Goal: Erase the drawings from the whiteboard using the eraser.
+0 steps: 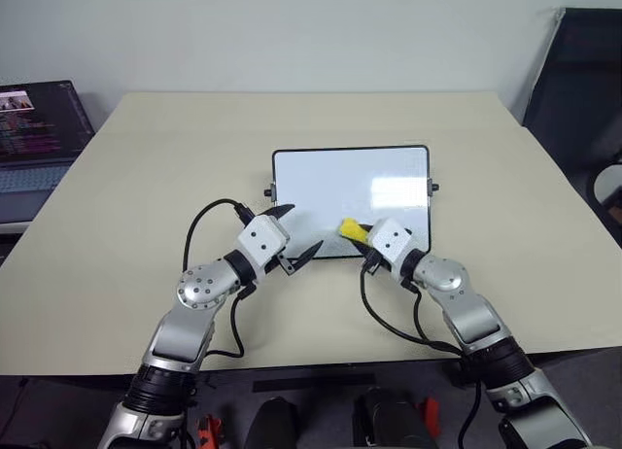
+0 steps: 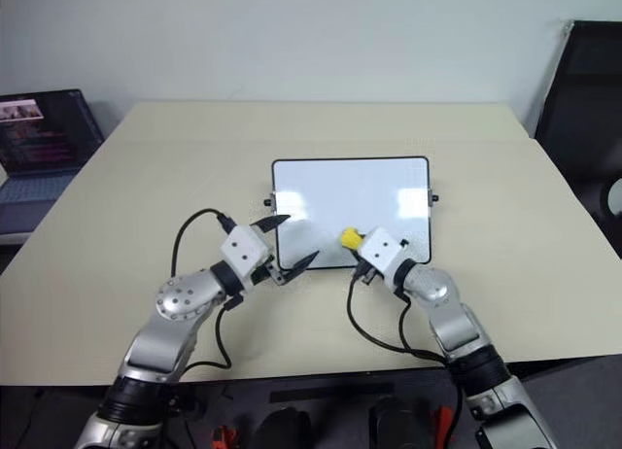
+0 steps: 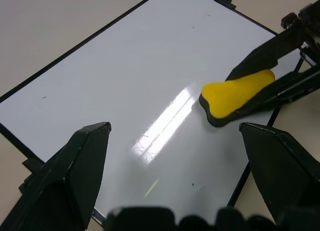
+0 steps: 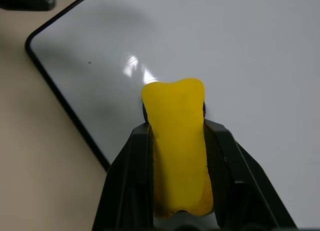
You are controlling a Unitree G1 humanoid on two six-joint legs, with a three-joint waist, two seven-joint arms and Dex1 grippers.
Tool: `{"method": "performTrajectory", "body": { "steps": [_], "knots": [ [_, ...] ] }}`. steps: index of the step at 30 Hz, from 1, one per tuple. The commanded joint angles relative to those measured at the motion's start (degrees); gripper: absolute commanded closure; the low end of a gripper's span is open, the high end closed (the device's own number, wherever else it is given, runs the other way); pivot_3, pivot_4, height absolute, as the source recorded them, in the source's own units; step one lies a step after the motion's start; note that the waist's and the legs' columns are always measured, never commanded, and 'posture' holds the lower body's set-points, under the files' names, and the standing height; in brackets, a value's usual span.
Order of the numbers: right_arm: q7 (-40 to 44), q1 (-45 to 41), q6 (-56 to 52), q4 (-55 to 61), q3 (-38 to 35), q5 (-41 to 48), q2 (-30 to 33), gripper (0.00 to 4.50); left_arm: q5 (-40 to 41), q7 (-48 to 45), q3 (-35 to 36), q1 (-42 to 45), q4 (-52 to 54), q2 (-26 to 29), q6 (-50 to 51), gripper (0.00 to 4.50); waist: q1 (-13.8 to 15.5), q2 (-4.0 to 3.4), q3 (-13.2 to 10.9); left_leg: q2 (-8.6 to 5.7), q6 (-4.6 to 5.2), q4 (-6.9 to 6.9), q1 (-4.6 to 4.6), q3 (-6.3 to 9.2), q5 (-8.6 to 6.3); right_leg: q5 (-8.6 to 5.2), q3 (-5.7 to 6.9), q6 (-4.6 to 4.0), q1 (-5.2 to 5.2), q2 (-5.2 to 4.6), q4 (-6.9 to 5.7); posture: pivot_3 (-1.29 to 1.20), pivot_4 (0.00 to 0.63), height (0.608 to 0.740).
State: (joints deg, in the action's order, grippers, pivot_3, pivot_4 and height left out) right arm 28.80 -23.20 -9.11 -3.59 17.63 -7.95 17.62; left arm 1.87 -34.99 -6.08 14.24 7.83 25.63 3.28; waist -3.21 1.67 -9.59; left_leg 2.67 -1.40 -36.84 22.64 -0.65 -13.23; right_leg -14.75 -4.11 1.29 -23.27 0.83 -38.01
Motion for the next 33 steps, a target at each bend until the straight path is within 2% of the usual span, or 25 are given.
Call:
{"method": "performTrajectory", "body": {
  "steps": [1,9,16,19,23,28,33],
  "knots": [
    [0.2,-0.4,-2.9,-2.9,0.2,-1.2,0.2,3.42,0.3,-0.2,0.4,0.9,0.6,0.2,-1.3,0.00,0.0,0.01,0.0,-0.01,0.00,0.00,0.00,-0.01,0.00,0.00,0.00,0.00,0.00,0.01,0.00,0.00,0.150,0.740],
    [-1.3,-1.9,-4.2,-1.9,-3.9,1.4,-0.4,3.42,0.2,-0.3,0.0,1.0,0.5,-0.4,-1.6,0.00,-0.1,0.05,0.0,0.00,0.00,-0.03,0.00,-0.01,0.00,0.00,-0.02,0.00,0.00,0.01,0.00,0.00,0.150,0.740],
    [-1.4,2.3,-10.8,14.5,-11.2,6.3,1.7,3.42,0.7,-1.0,-0.9,2.8,-0.8,-1.6,-2.1,0.00,0.7,0.12,-0.2,-0.03,0.00,-0.01,0.32,0.02,0.00,0.01,0.00,0.05,-0.22,-0.05,0.05,0.00,0.150,0.740],
    [-2.3,5.2,-15.8,21.7,-15.8,7.9,3.3,3.42,2.0,-2.2,-1.3,4.5,-2.8,-2.6,-3.1,0.00,1.4,0.12,-0.2,-0.07,-0.07,0.18,0.51,0.01,-0.06,0.07,0.01,0.43,-0.43,-0.05,0.12,0.00,0.150,0.740],
    [-4.4,11.4,-21.3,27.1,-21.6,8.0,5.6,3.42,6.6,-8.7,-3.8,6.6,-5.4,-5.4,-4.8,0.00,1.7,0.12,-0.2,-0.13,-0.11,0.21,1.08,0.12,-0.08,0.05,0.13,0.40,-0.92,0.02,0.14,0.00,0.150,0.740],
    [-6.4,17.7,-25.7,31.0,-28.6,8.2,7.5,3.42,10.7,-18.1,-7.8,8.7,-8.0,-7.5,-4.9,0.00,1.6,0.12,-0.2,-0.33,-0.13,0.18,1.13,0.13,-0.10,0.04,0.15,0.40,-0.91,0.01,0.19,0.00,0.150,0.740],
    [-8.6,20.1,-30.2,33.1,-33.0,8.0,7.7,3.42,12.2,-24.4,-9.1,12.9,-13.9,-9.1,-6.4,0.00,1.2,0.11,-0.2,-0.31,-0.12,-0.05,1.06,0.15,-0.09,0.06,0.13,0.40,-0.87,0.13,0.02,0.00,0.150,0.740]
  ]
}}
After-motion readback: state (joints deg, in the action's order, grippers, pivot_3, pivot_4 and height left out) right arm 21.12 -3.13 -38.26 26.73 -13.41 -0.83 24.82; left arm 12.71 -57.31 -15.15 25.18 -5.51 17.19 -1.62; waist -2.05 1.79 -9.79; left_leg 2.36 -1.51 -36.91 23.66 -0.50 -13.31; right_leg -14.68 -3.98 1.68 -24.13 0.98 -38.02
